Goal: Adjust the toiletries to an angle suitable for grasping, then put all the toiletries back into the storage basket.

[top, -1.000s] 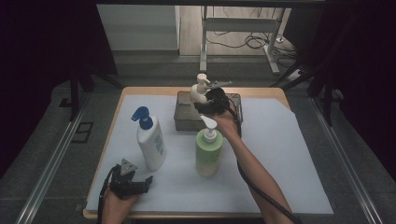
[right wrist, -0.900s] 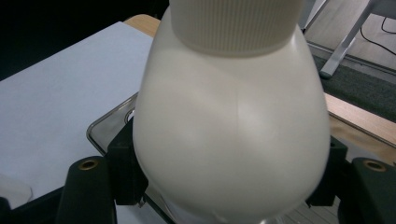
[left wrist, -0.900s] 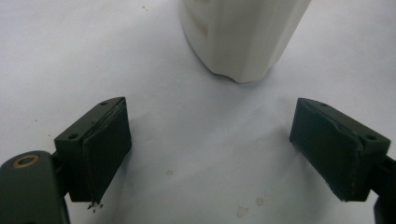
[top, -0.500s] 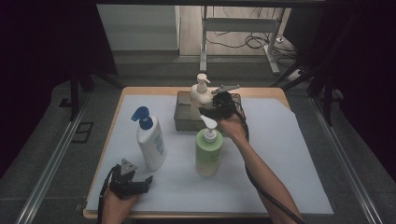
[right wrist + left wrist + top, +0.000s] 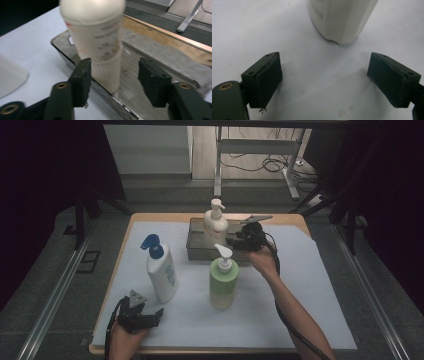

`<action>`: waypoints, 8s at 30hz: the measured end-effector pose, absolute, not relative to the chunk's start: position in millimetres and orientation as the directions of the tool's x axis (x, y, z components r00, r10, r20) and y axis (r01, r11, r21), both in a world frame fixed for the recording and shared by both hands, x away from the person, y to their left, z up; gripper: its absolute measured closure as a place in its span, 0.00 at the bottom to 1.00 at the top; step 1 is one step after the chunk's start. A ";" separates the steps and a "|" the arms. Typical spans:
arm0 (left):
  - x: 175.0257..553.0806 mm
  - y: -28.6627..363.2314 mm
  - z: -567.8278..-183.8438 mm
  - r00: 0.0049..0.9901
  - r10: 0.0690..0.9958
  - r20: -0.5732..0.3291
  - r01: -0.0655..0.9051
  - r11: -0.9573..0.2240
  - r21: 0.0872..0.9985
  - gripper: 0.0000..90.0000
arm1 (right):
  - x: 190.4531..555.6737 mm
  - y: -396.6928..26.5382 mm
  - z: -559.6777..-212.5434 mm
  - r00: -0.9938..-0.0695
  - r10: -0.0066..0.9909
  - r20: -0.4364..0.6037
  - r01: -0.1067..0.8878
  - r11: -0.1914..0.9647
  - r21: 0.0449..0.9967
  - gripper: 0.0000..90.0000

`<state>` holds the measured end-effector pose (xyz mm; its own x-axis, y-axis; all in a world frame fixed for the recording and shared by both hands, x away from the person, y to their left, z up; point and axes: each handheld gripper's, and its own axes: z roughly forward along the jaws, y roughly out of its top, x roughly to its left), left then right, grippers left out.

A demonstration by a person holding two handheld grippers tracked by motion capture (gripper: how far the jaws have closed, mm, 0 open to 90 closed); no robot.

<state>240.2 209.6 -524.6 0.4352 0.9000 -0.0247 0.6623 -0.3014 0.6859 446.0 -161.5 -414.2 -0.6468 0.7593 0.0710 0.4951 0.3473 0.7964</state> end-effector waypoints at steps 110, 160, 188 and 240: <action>240.5 209.8 -524.4 0.436 0.900 -0.025 0.665 -0.303 0.683 0.14 | 484.1 -69.6 -465.3 -0.700 0.705 0.114 0.550 0.431 0.716 0.99; 240.2 209.7 -524.6 0.435 0.900 -0.025 0.663 -0.301 0.685 0.14 | 436.3 -160.6 -419.8 -0.705 0.709 0.026 0.480 0.449 0.753 0.31; 240.0 209.4 -524.7 0.435 0.900 -0.024 0.662 -0.301 0.686 0.14 | 384.8 -214.8 -433.9 -0.707 0.706 0.035 0.483 0.447 0.753 0.15; 240.0 209.3 -524.8 0.433 0.901 -0.025 0.661 -0.299 0.688 0.14 | 307.4 -160.4 -428.5 -0.873 0.485 0.058 0.326 0.490 0.808 0.09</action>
<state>240.0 209.3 -524.8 0.4332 0.9010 -0.0248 0.6608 -0.2988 0.6885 307.4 -160.4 -428.5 -0.8726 0.4850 0.0581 0.3262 0.4901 0.8083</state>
